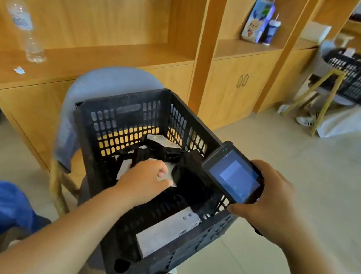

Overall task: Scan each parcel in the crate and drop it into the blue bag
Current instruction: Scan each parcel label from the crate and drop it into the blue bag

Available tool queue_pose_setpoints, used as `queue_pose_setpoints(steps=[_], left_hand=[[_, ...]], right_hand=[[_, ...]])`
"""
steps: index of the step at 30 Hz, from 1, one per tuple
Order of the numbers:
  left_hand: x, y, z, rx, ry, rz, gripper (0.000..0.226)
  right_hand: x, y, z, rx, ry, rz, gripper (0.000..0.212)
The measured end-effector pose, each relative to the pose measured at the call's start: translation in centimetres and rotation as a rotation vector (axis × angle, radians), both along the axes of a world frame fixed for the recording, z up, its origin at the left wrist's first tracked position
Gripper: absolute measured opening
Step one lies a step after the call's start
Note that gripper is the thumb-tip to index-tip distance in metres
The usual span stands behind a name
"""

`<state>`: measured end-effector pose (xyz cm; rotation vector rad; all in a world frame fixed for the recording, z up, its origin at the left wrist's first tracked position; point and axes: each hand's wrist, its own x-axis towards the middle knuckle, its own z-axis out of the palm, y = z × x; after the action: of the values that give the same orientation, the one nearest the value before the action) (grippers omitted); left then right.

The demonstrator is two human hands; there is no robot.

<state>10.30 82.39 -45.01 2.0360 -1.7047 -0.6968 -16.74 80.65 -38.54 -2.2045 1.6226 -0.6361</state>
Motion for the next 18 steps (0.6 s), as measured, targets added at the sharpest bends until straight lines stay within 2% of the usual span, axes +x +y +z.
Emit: queue_pose_setpoints(steps=[4, 9, 12, 15, 18], left_hand=[[-2.3, -3.6, -2.4, 0.092, -0.038, -0.076, 0.048], [-5.5, -7.7, -4.2, 0.036, -0.047, -0.198, 0.07], [-6.8, -9.4, -5.1, 0.1, -0.133, -0.299, 0.063], [-7.2, -10.1, -6.2, 0.263, -0.238, -0.28, 0.053], [-7.2, -10.0, -6.7, 0.279, -0.158, -0.159, 0.044]], right_hand=[[-1.4, -1.4, -1.0, 0.028, 0.004, -0.063, 0.083], [-2.7, -2.8, -1.5, 0.044, 0.034, -0.107, 0.082], [-3.2, -3.3, -1.7, 0.056, 0.043, -0.121, 0.084], [-3.6, -3.5, -2.0, 0.06, 0.057, -0.13, 0.083], [-4.0, -3.6, -2.3, 0.068, 0.068, -0.128, 0.083]])
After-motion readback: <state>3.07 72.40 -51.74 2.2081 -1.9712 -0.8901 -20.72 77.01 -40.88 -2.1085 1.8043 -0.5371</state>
